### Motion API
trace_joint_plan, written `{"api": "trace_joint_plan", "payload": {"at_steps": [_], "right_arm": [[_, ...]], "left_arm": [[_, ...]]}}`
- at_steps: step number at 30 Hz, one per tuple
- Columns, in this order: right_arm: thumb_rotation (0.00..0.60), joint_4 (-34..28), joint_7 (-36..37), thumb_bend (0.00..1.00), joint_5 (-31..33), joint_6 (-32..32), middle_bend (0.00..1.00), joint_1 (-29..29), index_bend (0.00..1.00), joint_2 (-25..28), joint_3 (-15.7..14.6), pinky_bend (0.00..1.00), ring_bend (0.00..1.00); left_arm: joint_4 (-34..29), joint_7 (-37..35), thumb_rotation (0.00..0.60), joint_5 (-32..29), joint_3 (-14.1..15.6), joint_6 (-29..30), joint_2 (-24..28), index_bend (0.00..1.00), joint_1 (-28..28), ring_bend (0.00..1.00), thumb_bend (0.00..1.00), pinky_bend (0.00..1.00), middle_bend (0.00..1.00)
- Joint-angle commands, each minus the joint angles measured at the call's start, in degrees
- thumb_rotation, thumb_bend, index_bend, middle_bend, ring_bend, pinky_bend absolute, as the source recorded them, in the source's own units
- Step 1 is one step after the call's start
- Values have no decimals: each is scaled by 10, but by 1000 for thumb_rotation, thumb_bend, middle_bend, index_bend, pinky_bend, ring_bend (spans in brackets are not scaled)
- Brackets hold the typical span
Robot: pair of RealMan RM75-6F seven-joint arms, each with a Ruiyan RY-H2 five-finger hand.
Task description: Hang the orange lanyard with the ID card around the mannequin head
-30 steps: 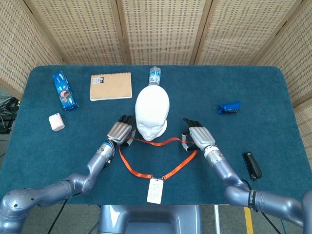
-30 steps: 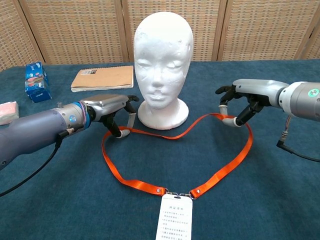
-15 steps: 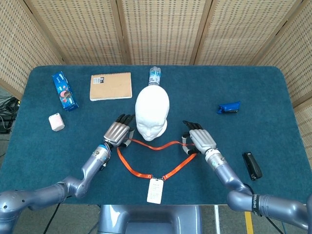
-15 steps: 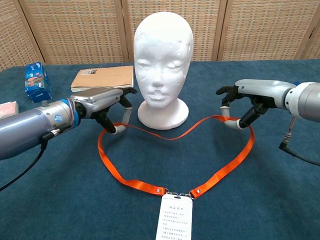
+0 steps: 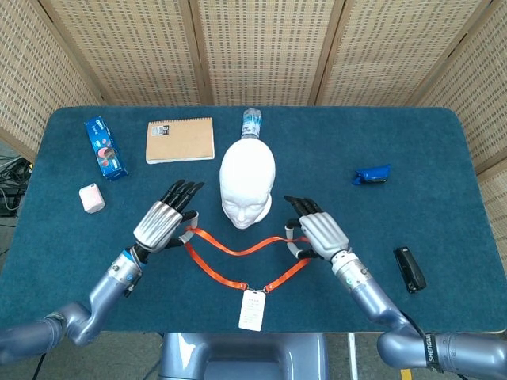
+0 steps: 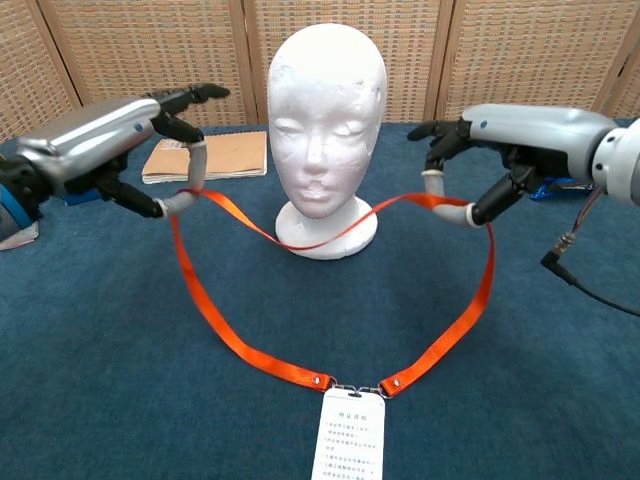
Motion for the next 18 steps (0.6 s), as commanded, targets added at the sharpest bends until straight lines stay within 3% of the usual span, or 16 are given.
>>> {"api": "trace_joint_plan", "payload": {"at_steps": [1,10,18], "right_arm": [[600,-44,10,744,-31,26,74,-6,760,26,19,0,0],[600,-105,18,747,-2,55,74,11,758,71,96,0,0],[600,-97,52,747,81,49,81,36,758,96,160,0,0]], "left_arm": [[-27,-8,600,21,-10,44,28,740,12,0,420,0,0],[-125,14,600,-42,-92,11,98,732,-14,0,449,0,0],[-153,45,600,-149,-155,-84,131,735,-58,0,448,0,0]]}}
